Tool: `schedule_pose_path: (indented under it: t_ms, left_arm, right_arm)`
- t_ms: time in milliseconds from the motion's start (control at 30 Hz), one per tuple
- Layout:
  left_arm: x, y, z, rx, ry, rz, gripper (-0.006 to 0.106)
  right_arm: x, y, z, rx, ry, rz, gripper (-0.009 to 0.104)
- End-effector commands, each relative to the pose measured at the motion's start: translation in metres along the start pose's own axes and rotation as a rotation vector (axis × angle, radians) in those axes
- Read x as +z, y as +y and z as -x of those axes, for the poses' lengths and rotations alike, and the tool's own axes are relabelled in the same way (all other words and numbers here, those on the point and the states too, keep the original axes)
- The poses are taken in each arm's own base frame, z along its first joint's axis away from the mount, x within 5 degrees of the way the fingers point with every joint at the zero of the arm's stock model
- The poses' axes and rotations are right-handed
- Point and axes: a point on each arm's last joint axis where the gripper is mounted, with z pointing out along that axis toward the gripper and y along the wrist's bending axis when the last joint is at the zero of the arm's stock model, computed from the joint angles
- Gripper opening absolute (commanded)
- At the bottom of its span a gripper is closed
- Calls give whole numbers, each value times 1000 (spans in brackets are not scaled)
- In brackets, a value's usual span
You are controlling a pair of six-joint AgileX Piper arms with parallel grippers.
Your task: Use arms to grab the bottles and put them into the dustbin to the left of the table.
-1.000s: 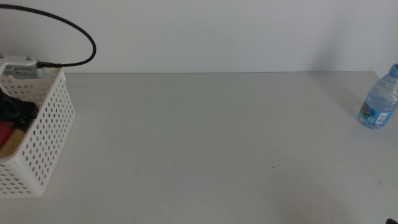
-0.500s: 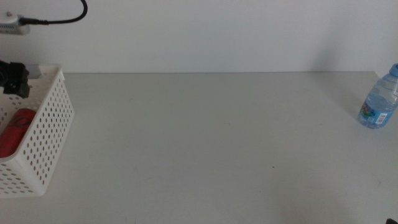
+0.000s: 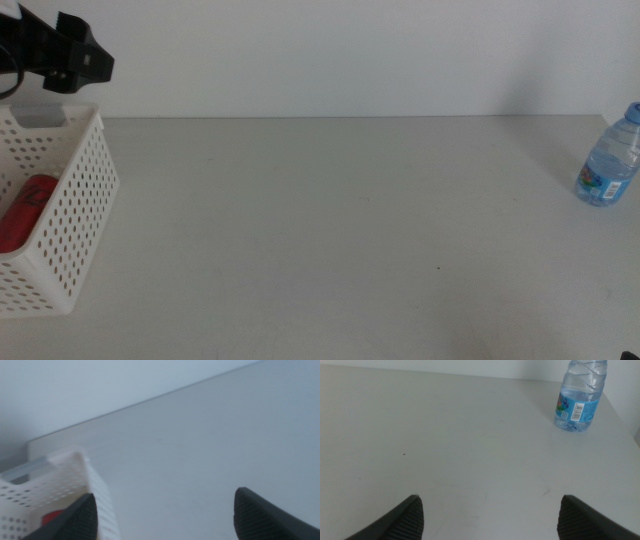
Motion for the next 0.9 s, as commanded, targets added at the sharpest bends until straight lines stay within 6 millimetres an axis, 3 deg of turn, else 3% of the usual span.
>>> schedule_pose_path:
  t_ms: [0, 167, 300, 567, 867]
  left_arm:
    - [-24, -15, 13, 15, -100, -51, 93]
    - [-32, -46, 17, 90, -165, -136, 93]
    - [-38, -64, 4, 105, -259, -173, 93]
    - [-52, -80, -49, 80, -365, -199, 93]
    - [-65, -81, -106, 39, -414, -205, 93]
  right_arm:
    - [-3, -1, 10, -19, -96, -15, 75]
    - [-3, -1, 10, -19, -96, -15, 75]
    - [-3, -1, 10, -19, -96, -15, 75]
    - [-3, -1, 10, -19, -96, -15, 75]
    - [-3, -1, 10, -19, -96, -15, 75]
